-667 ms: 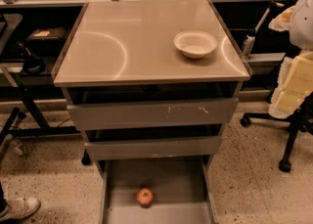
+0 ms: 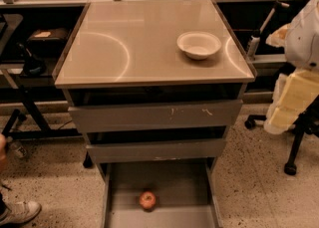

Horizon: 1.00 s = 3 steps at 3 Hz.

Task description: Pick apple from bottom drawer and place on counter

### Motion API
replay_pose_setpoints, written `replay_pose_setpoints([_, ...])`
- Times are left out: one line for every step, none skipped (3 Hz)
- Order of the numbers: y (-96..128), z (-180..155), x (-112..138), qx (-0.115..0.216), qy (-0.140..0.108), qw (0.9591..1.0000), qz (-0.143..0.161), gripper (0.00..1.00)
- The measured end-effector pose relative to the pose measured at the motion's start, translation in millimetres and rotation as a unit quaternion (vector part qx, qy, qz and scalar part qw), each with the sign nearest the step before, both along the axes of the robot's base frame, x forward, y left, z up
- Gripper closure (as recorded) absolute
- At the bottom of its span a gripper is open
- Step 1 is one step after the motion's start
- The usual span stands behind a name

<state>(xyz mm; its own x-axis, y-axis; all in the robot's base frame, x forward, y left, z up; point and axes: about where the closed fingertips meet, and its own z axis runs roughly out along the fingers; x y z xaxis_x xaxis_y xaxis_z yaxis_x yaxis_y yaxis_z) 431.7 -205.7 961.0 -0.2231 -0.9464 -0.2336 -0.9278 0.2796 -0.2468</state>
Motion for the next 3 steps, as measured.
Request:
replay_pose_setpoints([26,-55,-8,0.017,0.022,0.9996,0.006,0.0])
replay_pose_setpoints([51,-128,-8,0.023,0.051,0.9983,0.019,0.0])
replay_pose_setpoints([65,-187,-11,0.029,0.069,0.997,0.018,0.0])
